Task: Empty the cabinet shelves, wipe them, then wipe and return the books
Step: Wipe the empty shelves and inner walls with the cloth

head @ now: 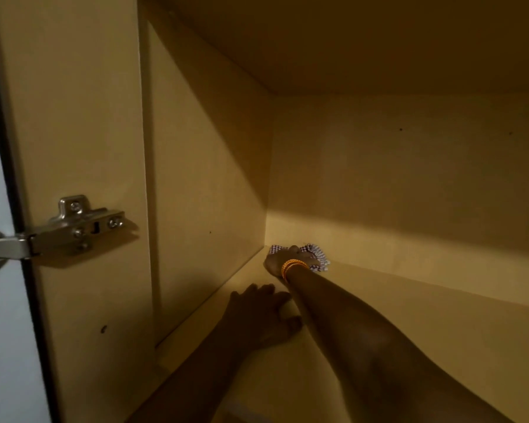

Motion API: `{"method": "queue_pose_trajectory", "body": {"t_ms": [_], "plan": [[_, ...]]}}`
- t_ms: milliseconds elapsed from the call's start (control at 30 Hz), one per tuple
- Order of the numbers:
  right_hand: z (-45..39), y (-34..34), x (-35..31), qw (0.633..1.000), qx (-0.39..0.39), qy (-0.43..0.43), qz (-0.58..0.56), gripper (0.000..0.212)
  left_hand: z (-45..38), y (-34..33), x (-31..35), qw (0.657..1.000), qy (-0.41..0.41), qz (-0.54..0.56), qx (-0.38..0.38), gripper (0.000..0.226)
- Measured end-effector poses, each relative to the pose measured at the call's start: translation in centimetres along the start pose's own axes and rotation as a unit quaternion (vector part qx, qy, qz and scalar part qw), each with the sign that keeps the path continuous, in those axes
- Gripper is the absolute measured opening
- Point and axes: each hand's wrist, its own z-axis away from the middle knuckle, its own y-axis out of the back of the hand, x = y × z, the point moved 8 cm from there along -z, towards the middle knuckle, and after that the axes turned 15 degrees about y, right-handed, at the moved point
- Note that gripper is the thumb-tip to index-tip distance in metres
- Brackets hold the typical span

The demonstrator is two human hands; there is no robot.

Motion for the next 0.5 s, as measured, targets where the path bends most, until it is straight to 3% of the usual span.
{"method": "queue_pose_trajectory", "body": {"t_ms": [267,400,500], "plan": [[-0.5,-0.7,-3.2,0.962,-0.053,0.251,0.09,0.061,0.2,-0.1,0.0,1.0,0.004,-0.007,-0.023,0.076],[3.5,-0.9,-3.0,0.925,-0.127,0.356,0.048,0.057,0.3,0.2,0.0,0.999,0.022,0.008,-0.037,0.077],[6.6,-0.6,-1.5,0.909,-0.155,0.386,-0.018,0.051,0.8,0.5,-0.3,0.998,0.015,0.057,-0.038,0.077]]}}
